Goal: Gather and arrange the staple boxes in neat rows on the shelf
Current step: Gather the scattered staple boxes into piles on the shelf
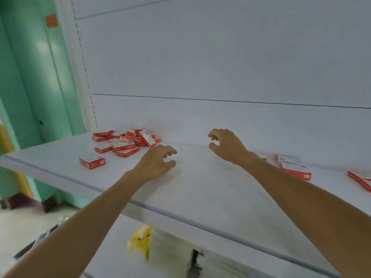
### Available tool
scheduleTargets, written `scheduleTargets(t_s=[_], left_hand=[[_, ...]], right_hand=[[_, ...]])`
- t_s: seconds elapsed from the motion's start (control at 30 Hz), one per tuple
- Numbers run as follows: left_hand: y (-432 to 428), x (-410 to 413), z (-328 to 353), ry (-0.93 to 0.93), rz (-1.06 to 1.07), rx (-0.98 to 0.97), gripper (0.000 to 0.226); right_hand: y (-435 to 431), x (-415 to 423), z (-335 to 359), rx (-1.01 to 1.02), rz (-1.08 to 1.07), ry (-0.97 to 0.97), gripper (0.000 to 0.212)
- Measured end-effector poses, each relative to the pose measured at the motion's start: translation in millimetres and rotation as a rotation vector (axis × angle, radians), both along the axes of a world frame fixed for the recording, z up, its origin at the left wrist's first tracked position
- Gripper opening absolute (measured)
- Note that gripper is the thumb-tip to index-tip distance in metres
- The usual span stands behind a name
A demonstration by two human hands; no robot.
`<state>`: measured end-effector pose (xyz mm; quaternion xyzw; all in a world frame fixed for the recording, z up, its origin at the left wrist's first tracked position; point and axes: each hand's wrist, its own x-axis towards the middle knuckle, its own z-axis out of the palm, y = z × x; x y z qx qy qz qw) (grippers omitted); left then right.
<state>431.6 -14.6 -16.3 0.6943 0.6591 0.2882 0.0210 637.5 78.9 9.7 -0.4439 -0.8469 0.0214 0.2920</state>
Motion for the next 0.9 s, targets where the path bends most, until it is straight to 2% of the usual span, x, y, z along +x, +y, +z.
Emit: scheduleTargets(t_s=[0.17, 0.3, 0.5, 0.67, 0.9], left_hand=[[-55.6, -86.8, -6.7, -0.015, 0.182, -0.039, 0.030], [-93.8, -157.5, -0.4, -0.016, 0.306, -0.061, 0.029], [-131.7, -232.4, 2.8, 0.020, 0.311, -0.052, 0.030], [-131.2, -263.8, -3.0, 0.018, 0.248, -0.040, 0.029], [-95.2, -256.8, -19.4, -0.039, 0.121, -0.016, 0.029]], right_hand=[[-31.6, -109.7, 0.5, 0.012, 0.207, -0.039, 0.034], [-57.9, -183.8, -3.8, -0.066, 0.300, -0.103, 0.038], [-81.9, -260.6, -7.0, -0.071, 0.334, -0.043, 0.035], [-87.6, -279.7, -6.3, -0.061, 0.315, -0.019, 0.037], [-70.7, -259.8, 1.5, -0.099, 0.189, -0.024, 0.037]])
